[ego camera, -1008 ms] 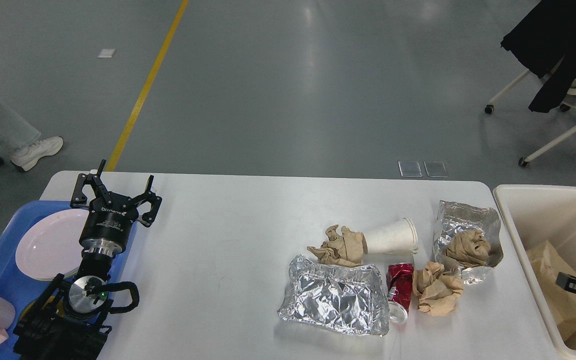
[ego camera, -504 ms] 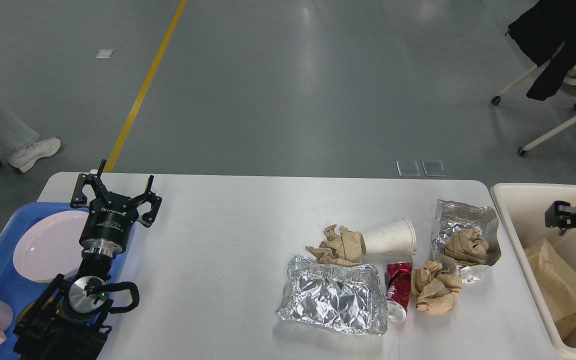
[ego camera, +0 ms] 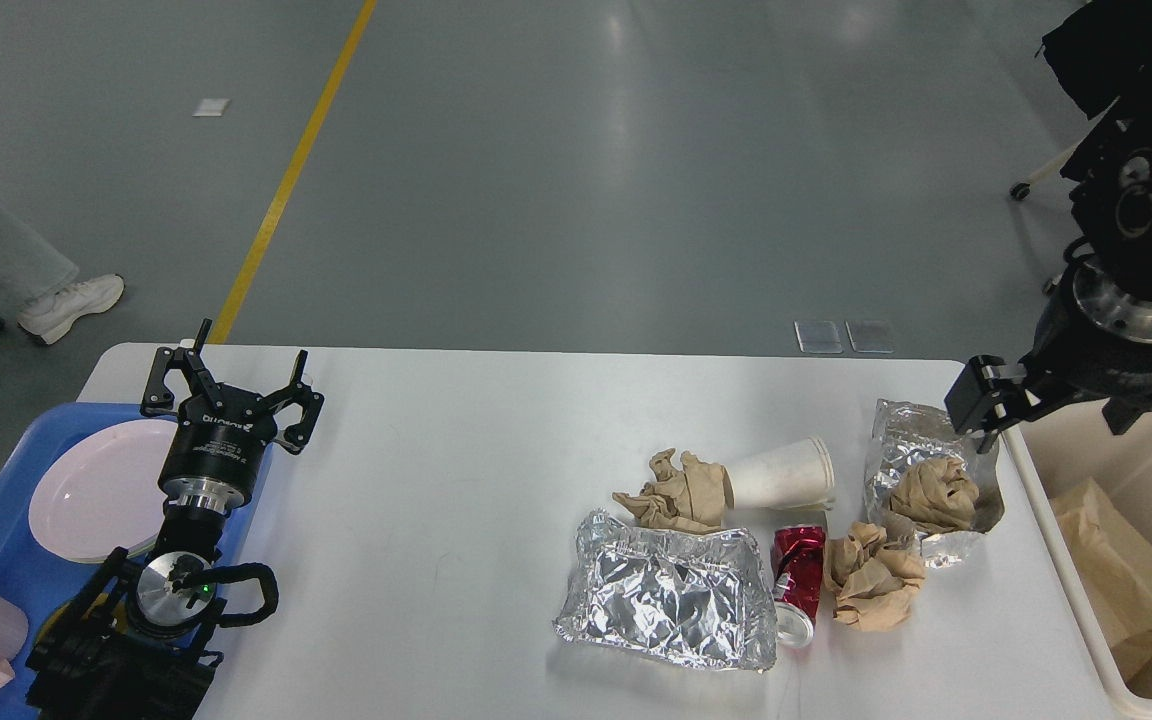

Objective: Tidy desktop
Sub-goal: 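Lower the right gripper onto the large foil wrapper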

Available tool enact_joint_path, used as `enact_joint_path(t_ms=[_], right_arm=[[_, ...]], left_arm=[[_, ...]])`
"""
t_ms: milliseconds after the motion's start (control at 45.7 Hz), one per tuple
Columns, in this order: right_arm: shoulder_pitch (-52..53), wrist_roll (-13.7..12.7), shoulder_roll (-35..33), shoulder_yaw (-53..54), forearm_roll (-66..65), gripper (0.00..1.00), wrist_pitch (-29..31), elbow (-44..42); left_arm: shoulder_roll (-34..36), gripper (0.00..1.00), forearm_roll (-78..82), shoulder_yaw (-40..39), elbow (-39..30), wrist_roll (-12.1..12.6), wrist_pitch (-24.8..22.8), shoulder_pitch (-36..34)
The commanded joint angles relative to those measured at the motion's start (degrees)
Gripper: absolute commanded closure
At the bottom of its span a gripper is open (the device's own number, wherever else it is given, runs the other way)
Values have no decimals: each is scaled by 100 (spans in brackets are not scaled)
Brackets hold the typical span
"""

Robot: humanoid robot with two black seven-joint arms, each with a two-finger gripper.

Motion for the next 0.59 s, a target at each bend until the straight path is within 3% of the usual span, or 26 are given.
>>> enact_joint_path(t_ms=[0, 263, 416, 570], right_arm=[[32, 1, 29, 236, 179, 0, -298, 201], [-4, 9, 126, 272, 144, 0, -448, 149], [-319, 27, 574, 456, 152, 0, -641, -9], [-978, 18, 1083, 1351, 117, 0, -1036, -71]], left_arm=[[0, 3, -9, 0, 0, 0, 0, 1], [0, 4, 0, 0, 0, 0, 0, 1], [0, 4, 0, 0, 0, 0, 0, 1], [0, 4, 0, 0, 0, 0, 0, 1]])
